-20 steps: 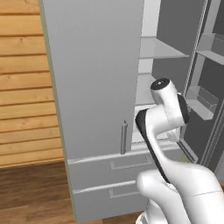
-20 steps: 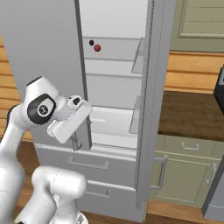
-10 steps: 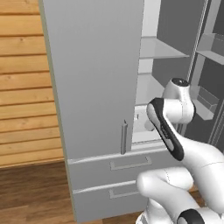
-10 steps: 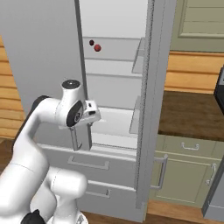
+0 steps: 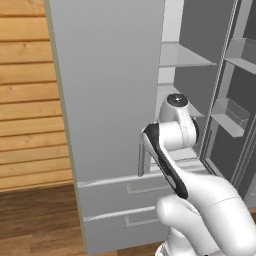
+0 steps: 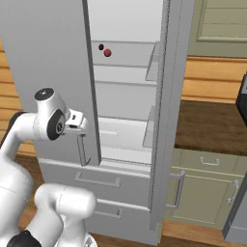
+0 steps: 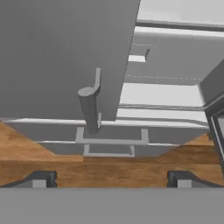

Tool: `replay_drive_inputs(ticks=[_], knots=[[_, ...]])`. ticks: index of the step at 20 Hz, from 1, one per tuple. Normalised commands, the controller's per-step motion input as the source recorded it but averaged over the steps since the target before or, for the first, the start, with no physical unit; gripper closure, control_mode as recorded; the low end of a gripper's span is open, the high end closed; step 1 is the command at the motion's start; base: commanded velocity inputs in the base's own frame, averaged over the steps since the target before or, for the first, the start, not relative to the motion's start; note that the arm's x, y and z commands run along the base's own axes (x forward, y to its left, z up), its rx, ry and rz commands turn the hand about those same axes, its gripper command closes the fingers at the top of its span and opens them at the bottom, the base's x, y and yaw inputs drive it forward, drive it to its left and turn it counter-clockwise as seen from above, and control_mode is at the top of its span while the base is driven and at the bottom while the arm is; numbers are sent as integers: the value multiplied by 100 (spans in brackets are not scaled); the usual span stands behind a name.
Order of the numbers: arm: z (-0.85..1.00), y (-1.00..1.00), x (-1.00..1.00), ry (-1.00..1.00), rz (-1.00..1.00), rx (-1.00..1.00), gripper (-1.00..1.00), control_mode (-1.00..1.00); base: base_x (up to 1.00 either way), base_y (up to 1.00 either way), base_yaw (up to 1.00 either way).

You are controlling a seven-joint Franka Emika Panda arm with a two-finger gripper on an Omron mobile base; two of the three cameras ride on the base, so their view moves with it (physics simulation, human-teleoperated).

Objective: Take the strawberry from the fridge and place it on top of the pancake, located on the dining counter.

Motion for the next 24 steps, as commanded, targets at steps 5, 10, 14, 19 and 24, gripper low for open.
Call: replay_drive_inputs(ticks=[5,10,14,19,24], knots=[[-16,22,55,-3,-2,13,-100,-100,0,0,0],[-39,24,40,-3,-4,2,-100,-100,0,0,0],[-11,0,44,0,0,0,-100,-100,0,0,0],[-23,0,43,0,0,0,-100,-100,0,0,0],[-33,0,29,0,0,0,-100,-100,0,0,0]])
